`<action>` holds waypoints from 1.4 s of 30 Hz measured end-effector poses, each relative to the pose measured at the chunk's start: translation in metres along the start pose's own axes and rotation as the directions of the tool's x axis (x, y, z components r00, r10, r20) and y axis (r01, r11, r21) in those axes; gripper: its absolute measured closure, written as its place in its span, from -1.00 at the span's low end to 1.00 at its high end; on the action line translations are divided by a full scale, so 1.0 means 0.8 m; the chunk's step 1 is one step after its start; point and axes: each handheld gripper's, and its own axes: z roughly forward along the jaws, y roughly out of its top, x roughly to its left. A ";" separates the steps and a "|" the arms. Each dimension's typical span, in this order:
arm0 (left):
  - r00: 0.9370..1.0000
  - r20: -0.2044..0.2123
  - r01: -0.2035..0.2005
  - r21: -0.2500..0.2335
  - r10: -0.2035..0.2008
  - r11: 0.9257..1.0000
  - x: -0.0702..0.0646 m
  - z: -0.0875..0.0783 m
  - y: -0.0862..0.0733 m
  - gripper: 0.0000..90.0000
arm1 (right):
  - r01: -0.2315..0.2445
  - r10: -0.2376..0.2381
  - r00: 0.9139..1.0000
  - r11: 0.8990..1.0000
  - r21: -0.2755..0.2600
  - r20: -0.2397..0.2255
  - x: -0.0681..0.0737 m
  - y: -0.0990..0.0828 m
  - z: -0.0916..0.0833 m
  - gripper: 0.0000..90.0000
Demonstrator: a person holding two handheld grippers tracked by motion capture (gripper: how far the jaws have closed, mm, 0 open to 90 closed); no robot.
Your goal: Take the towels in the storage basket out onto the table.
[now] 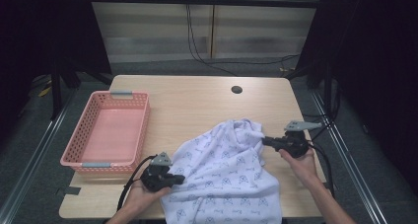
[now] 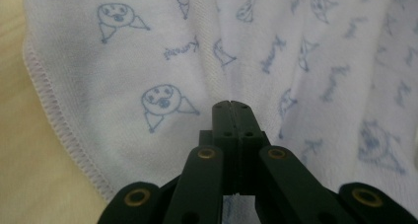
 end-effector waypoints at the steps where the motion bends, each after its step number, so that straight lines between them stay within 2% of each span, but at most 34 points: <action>1: 1.000 0.003 0.002 0.003 -0.002 1.000 -0.003 -0.005 -0.006 1.00 | -0.007 0.008 1.000 1.000 -0.025 0.017 -0.006 0.005 -0.007 0.99; 4: 1.000 -0.022 0.006 0.009 -0.006 1.000 -0.007 -0.015 -0.015 1.00 | -0.003 0.006 0.999 0.997 -0.075 0.045 -0.017 0.024 -0.020 0.99; 8: 0.997 -0.057 0.052 -0.012 -0.053 0.999 0.003 -0.026 -0.021 1.00 | 0.002 0.004 0.999 0.991 -0.132 0.043 -0.019 0.046 -0.020 0.98; 9: 0.995 -0.036 0.087 -0.045 -0.089 0.995 0.009 -0.028 -0.020 0.92 | 0.003 0.001 0.999 0.992 -0.126 0.032 -0.017 0.048 -0.018 0.98; 10: 0.994 0.006 0.106 -0.091 -0.106 0.990 0.015 -0.030 -0.018 0.85 | 0.010 -0.006 1.000 0.993 -0.119 0.031 -0.014 0.048 -0.015 0.98; 12: 0.992 -0.015 0.118 -0.154 -0.122 0.981 0.021 -0.036 -0.009 0.76 | 0.014 -0.011 0.999 0.995 -0.101 0.032 -0.011 0.045 -0.014 0.98; 14: 0.990 -0.034 0.127 -0.193 -0.136 0.973 0.030 -0.035 0.000 0.58 | 0.012 -0.009 1.000 0.996 -0.086 0.029 -0.011 0.036 -0.017 0.98; 16: 0.990 -0.046 0.120 -0.186 -0.131 0.975 0.038 -0.027 0.008 0.51 | 0.002 -0.001 1.000 0.997 -0.082 0.023 -0.011 0.023 -0.024 0.98; 17: 0.988 -0.087 0.114 -0.169 -0.130 0.979 0.039 -0.022 0.011 0.49 | -0.003 0.005 1.000 0.997 -0.079 0.024 -0.010 0.016 -0.027 0.98; 18: 0.987 -0.080 0.123 -0.158 -0.137 0.980 0.037 -0.016 0.015 0.46 | -0.007 0.008 1.000 0.997 -0.077 0.021 -0.010 0.010 -0.030 0.98; 19: 0.989 -0.065 0.118 -0.150 -0.129 0.982 0.032 -0.011 0.020 0.45 | -0.010 0.011 1.000 0.998 -0.069 0.016 -0.009 0.004 -0.032 0.98; 20: 0.991 -0.065 0.110 -0.144 -0.121 0.983 0.028 -0.008 0.022 0.46 | -0.010 0.010 1.000 0.998 -0.060 0.012 -0.007 -0.002 -0.035 0.98; 22: 0.996 -0.032 0.081 -0.135 -0.086 0.987 0.024 -0.003 0.028 0.46 | -0.017 0.016 1.000 0.998 -0.056 -0.007 -0.005 -0.009 -0.038 0.98; 23: 0.996 -0.030 0.081 -0.137 -0.086 0.987 0.024 0.001 0.030 0.45 | -0.019 0.018 1.000 0.999 -0.048 -0.018 -0.002 -0.013 -0.039 0.98; 24: 0.995 -0.051 0.075 -0.128 -0.082 0.989 0.025 0.004 0.032 0.45 | -0.006 0.005 1.000 1.000 -0.028 -0.021 0.000 -0.017 -0.040 0.98; 26: 0.996 -0.062 0.065 -0.089 -0.071 0.994 0.027 0.013 0.030 0.54 | -0.007 0.007 0.999 1.000 -0.003 -0.037 0.005 -0.028 -0.040 0.98; 27: 0.997 -0.058 0.052 -0.060 -0.055 0.997 0.025 0.018 0.028 0.59 | 0.000 0.001 0.999 1.000 0.008 -0.045 0.007 -0.034 -0.040 0.98; 28: 0.997 -0.074 0.022 -0.054 -0.026 0.998 0.021 0.020 0.026 0.73 | -0.004 0.005 0.999 1.000 0.022 -0.051 0.010 -0.040 -0.041 0.98; 30: 0.997 -0.075 0.015 -0.036 -0.017 0.999 0.014 0.020 0.024 0.90 | -0.008 0.010 0.998 0.999 0.034 -0.066 0.014 -0.047 -0.043 0.98; 32: 0.997 -0.079 0.007 -0.028 -0.009 1.000 0.009 0.017 0.021 0.93 | -0.005 0.008 0.997 0.999 0.038 -0.075 0.021 -0.050 -0.046 0.98; 37: 0.997 -0.075 0.017 -0.012 -0.018 1.000 -0.004 0.006 0.008 0.96 | 0.005 0.000 0.996 0.999 0.051 -0.095 0.038 -0.064 -0.065 0.98; 42: 0.999 -0.031 0.015 0.024 -0.014 1.000 -0.022 -0.009 -0.011 0.96 | -0.010 0.016 0.993 0.999 0.052 -0.119 0.053 -0.084 -0.093 0.98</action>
